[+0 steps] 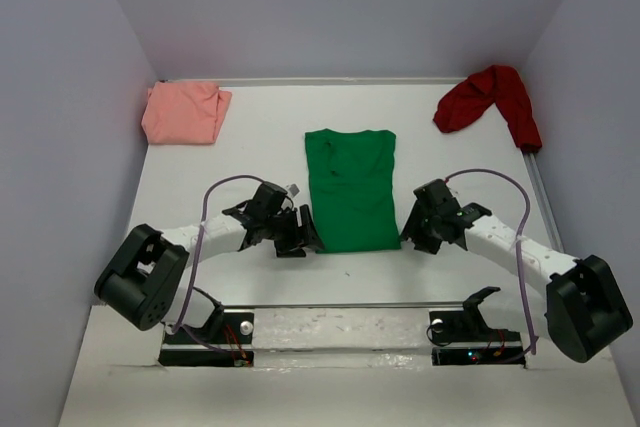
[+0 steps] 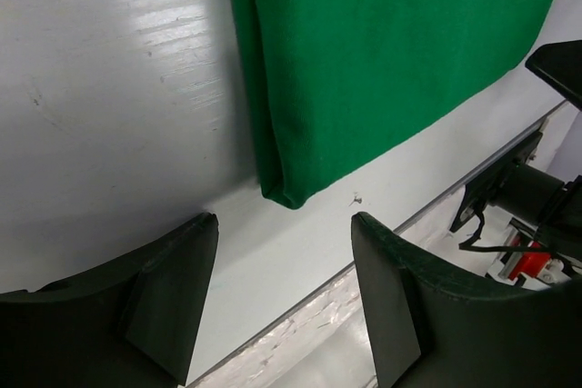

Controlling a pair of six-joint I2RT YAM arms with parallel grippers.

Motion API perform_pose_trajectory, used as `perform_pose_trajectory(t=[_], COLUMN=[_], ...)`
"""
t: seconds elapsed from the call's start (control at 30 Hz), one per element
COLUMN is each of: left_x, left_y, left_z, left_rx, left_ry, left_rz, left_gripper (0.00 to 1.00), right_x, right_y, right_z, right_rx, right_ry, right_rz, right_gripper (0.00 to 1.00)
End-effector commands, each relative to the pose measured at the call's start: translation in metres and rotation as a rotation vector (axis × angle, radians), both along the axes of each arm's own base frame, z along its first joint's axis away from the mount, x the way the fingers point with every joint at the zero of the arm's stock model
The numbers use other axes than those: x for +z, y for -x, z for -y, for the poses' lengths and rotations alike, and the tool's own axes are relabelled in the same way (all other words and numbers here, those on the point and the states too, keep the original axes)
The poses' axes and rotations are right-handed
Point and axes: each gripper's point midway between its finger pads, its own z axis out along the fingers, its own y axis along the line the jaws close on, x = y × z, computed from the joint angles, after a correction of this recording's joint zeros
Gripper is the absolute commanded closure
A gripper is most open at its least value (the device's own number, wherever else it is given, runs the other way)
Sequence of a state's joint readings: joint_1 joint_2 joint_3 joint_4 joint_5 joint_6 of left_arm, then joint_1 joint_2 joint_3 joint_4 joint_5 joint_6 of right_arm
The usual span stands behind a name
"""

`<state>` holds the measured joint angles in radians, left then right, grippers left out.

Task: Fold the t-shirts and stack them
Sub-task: Fold the tshirt

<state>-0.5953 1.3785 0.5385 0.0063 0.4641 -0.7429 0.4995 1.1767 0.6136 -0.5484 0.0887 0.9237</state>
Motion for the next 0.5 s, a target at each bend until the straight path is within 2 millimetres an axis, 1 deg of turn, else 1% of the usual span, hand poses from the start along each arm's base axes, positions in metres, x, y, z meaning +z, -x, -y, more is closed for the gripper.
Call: perform_pose_trajectory(t=[0.0, 0.1, 0.27, 0.3, 0.47], left_x=[-0.002, -0.003, -0.004, -0.004, -0.005], left_y=[0.0, 0.0, -0.001, -0.001, -0.001], left_z=[0.007, 0.01, 0.015, 0.016, 0.017], left_rx=[-0.008, -0.015, -0.021, -0.023, -0.025], left_ry=[0.004, 0.006, 0.01, 0.012, 0.012], left_rz=[-0.014, -0.018, -0.02, -0.02, -0.023], left_gripper=[0.27, 0.27, 0.27, 0.27, 0.27], right_x=[-0.005, -0.009, -0.011, -0.01, -0.001], right_y=[-0.004, -0.001, -0.003, -0.003, -0.006], right_z=[0.001, -0.002, -0.004, -0.007, -0.009], right_rx=[-0.018, -0.009, 0.009, 0.025, 0.029], right_ry=[0.006, -0.01, -0.012, -0.017, -0.017], right_rz=[0.029, 0.018, 0.026, 0.029, 0.052], right_gripper=[0.46, 0.46, 0.46, 0.46, 0.46])
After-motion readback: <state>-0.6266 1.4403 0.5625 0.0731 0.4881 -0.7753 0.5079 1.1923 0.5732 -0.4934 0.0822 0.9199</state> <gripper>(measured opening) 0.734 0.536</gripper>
